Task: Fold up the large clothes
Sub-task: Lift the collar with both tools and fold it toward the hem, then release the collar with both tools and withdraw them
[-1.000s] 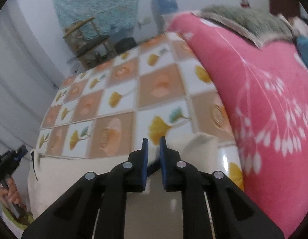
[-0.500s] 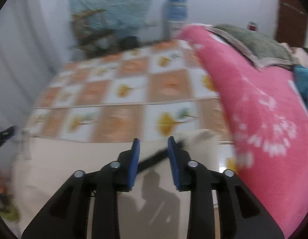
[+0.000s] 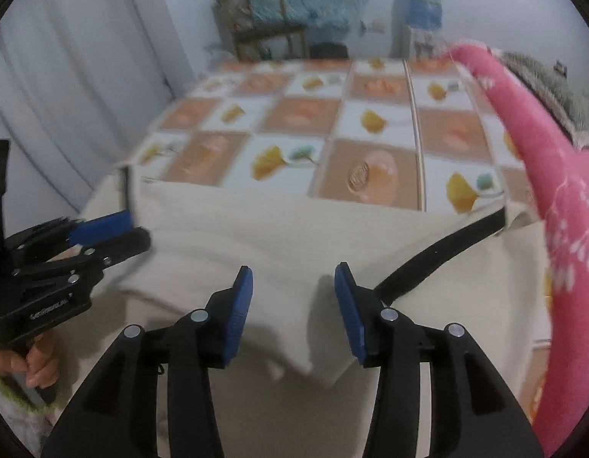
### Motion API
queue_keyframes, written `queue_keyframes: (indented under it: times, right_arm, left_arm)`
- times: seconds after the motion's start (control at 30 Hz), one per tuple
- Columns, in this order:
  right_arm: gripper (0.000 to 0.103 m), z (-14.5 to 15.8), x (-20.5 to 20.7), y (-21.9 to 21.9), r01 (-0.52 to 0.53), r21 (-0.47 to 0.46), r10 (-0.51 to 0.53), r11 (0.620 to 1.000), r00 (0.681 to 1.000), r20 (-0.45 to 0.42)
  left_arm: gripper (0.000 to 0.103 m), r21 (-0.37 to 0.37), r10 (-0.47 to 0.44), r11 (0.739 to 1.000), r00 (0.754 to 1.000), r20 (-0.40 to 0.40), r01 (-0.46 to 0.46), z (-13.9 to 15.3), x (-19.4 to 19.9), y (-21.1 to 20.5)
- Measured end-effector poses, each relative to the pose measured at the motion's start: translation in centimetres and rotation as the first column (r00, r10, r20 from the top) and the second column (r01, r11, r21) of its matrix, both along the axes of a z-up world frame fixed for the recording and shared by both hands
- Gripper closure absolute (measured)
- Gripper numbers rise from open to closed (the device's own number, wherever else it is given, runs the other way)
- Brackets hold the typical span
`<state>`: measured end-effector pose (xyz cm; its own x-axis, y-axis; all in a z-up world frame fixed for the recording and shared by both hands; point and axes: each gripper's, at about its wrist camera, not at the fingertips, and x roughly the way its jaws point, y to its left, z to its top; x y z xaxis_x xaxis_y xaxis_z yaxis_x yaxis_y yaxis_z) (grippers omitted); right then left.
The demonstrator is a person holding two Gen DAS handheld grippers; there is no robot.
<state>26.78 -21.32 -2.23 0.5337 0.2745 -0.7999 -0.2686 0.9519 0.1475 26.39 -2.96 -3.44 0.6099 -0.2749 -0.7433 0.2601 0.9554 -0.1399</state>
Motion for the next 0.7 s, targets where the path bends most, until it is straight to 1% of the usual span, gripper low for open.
queue_keyframes:
  times: [0.03, 0.07, 0.13, 0.17, 0.2, 0.23, 0.27, 0.3, 0.33, 0.4, 0.43, 0.47, 0.5, 0.57, 0.7]
  right_arm:
    - [0.058, 0.4, -1.0, 0.3, -0.010, -0.002, 0.010, 1.000, 1.000, 0.017]
    - [0.056, 0.2, -1.4, 0.6, -0.020, -0.008, 0.020, 1.000, 1.000, 0.015]
    - [0.055, -1.3, -1.3, 1.4, -0.017, -0.063, 0.016, 0.998, 1.000, -0.018]
    - [0.055, -3.1, -0.8, 1.8, -0.006, -0.114, 0.000, 0.993, 0.998, -0.059]
    - [0.054, -3.5, -1.1, 2.0, 0.005, -0.121, -0.008, 0.993, 1.000, -0.029]
    - [0.053, -3.5, -1.2, 2.2, 0.009, -0.134, -0.012, 0.991, 1.000, -0.016]
    - [0.053, -3.2, -1.5, 2.4, 0.026, -0.153, -0.031, 0.988, 0.999, -0.033]
    - [0.053, -2.5, -2.0, 2.2, 0.044, -0.143, -0.050, 0.989, 0.998, -0.039]
    - [0.053, -2.0, -2.5, 2.0, 0.049, -0.127, -0.054, 0.991, 0.998, -0.033]
    - [0.051, -0.6, -4.6, 1.6, 0.057, -0.101, -0.058, 0.993, 0.998, -0.007]
    - [0.046, -0.1, -5.8, 1.3, 0.069, -0.096, -0.069, 0.993, 0.998, 0.004]
    - [0.041, 0.2, -7.1, 1.0, 0.082, -0.084, -0.082, 0.993, 0.997, 0.007]
    - [0.039, 0.3, -8.1, 0.6, 0.088, -0.069, -0.088, 0.994, 0.996, 0.005]
    - [0.032, 0.4, -10.8, 0.0, 0.096, -0.027, -0.096, 0.995, 0.995, -0.006]
    - [0.028, -0.4, -15.3, -0.8, 0.123, 0.005, -0.123, 0.992, 0.991, -0.050]
  left_arm:
    - [0.055, 0.009, -0.008, 1.000, 1.000, 0.019, 0.008, 0.3, -0.7, -0.1]
    - [0.053, 0.026, -0.018, 1.000, 1.000, 0.017, 0.017, 0.1, -1.2, -0.5]
    - [0.051, 0.094, -0.021, 0.995, 0.999, -0.044, 0.025, -1.8, -0.6, -1.6]
    - [0.048, 0.158, -0.004, 0.987, 0.994, -0.108, 0.021, -3.7, -0.1, -2.4]
    - [0.048, 0.174, 0.002, 0.985, 0.999, -0.046, 0.006, -3.7, -0.5, -2.7]
    - [0.047, 0.211, 0.006, 0.978, 0.999, -0.042, 0.003, -3.8, -0.7, -3.3]
    - [0.047, 0.223, 0.011, 0.975, 0.999, -0.042, -0.002, -3.6, -0.8, -3.4]
    - [0.047, 0.216, 0.025, 0.976, 0.998, -0.056, -0.013, -3.1, -1.1, -3.2]
    - [0.047, 0.183, 0.026, 0.983, 0.998, -0.063, -0.014, -2.5, -1.6, -2.9]
    - [0.043, 0.153, 0.037, 0.988, 0.998, -0.044, -0.030, -1.2, -2.7, -2.0]
    - [0.036, 0.144, 0.055, 0.988, 0.998, -0.023, -0.051, -0.3, -3.9, -1.3]
    - [0.033, 0.130, 0.064, 0.990, 0.998, -0.013, -0.062, -0.1, -4.7, -1.0]
    - [0.032, 0.105, 0.078, 0.992, 0.997, -0.006, -0.077, 0.3, -6.0, -0.2]
    - [0.027, 0.052, 0.104, 0.993, 0.994, -0.018, -0.103, 0.7, -8.7, 1.1]
    - [0.026, -0.018, 0.163, 0.986, 0.985, -0.059, -0.164, 0.2, -13.3, 3.5]
